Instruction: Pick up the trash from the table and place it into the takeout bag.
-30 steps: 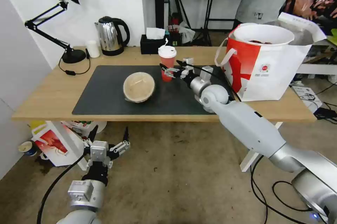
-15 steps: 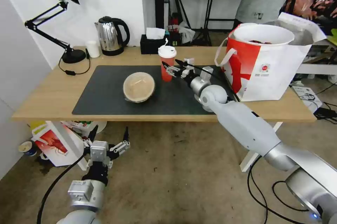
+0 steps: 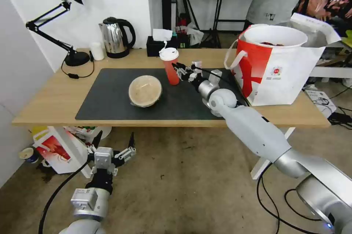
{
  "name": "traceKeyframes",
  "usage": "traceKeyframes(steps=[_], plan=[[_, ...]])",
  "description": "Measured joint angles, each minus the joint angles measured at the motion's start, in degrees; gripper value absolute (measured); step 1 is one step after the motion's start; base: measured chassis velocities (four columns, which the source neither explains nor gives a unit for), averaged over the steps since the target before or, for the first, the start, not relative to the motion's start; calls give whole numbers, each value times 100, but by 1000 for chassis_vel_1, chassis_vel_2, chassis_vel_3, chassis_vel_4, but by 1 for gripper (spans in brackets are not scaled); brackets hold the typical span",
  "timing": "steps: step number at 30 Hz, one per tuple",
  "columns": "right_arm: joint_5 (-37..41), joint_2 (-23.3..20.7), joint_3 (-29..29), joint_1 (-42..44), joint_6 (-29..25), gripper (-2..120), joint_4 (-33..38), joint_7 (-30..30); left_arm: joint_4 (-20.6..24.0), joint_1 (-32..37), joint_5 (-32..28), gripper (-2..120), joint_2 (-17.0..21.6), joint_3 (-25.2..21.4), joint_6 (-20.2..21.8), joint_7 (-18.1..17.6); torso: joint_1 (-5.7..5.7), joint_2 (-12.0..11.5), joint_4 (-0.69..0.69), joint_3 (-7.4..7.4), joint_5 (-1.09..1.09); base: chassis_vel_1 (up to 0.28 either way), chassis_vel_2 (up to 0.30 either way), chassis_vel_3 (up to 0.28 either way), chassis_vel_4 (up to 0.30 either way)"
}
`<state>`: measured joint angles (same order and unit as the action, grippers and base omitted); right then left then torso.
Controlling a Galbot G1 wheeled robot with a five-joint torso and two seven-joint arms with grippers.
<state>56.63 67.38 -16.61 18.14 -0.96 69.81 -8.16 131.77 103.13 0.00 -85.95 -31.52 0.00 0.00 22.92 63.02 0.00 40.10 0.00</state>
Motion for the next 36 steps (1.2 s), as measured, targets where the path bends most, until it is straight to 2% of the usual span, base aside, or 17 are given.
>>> traceKeyframes(steps=[2,20,24,26,28,30,32,34,36], plan=[[5,1,12,6,3,0,0,-18,0,0,0,100,0,0,0,0,0,0,0,0,0,0,0,0,0],[7,-158,-6,96,31,2,137,37,0,0,0,100,0,0,0,0,0,0,0,0,0,0,0,0,0],[41,-292,-41,134,68,20,328,108,0,0,0,100,0,0,0,0,0,0,0,1,0,0,0,0,0],[52,-300,-43,136,73,22,344,110,0,0,0,100,0,0,0,0,0,0,0,1,0,0,0,0,0],[217,-424,-63,177,180,34,612,203,0,0,0,100,0,0,0,0,0,0,1,1,0,0,0,0,0],[254,-481,-71,205,219,37,741,251,0,0,0,100,0,0,0,0,0,0,1,1,1,0,0,0,0],[321,-686,-95,315,323,47,1165,435,0,0,0,100,0,0,0,0,0,0,-1,1,0,0,0,0,0],[334,-722,-95,339,342,51,1243,480,0,0,0,100,0,0,0,0,0,0,-1,1,0,0,0,0,0],[368,-815,-92,407,402,61,1448,595,0,0,0,100,0,0,0,0,0,0,0,1,0,0,0,0,0]])
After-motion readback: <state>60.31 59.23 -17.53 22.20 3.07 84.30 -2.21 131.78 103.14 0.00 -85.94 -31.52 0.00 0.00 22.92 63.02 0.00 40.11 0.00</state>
